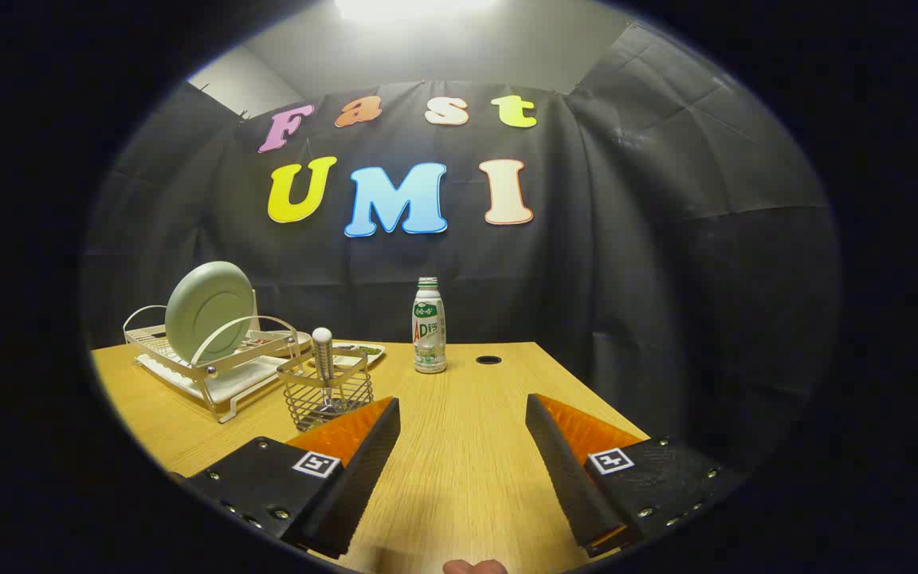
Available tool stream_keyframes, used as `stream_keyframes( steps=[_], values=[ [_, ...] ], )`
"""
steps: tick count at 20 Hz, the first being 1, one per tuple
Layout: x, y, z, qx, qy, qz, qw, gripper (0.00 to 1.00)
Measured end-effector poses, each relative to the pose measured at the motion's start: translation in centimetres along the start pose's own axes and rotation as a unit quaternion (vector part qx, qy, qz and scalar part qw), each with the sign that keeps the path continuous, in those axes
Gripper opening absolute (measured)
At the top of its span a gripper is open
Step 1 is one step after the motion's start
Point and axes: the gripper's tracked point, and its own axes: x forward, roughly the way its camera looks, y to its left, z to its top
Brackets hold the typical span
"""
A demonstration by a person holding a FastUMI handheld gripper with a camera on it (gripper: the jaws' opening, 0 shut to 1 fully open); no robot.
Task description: Take the plate from the dish rack, then take the spoon from the basket and place it into the plate.
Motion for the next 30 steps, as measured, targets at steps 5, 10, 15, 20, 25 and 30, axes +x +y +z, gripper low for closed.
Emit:
stream_keyframes(
  steps=[5,10,15,20,25,30],
  values=[
    [5.2,-1.8,3.6,0.014,-0.020,-0.021,0.999,0.97],
    [6.7,-1.5,12.5,-0.011,-0.047,-0.012,0.999,0.98],
    [5.1,1.4,18.8,-0.002,-0.028,-0.018,0.999,0.98],
    [4.5,6.6,24.0,-0.010,-0.044,-0.013,0.999,0.98],
    [5.2,12.2,26.4,0.008,-0.039,-0.007,0.999,0.97],
    [6.7,16.5,26.8,0.030,-0.001,0.005,1.000,0.98]
  ],
)
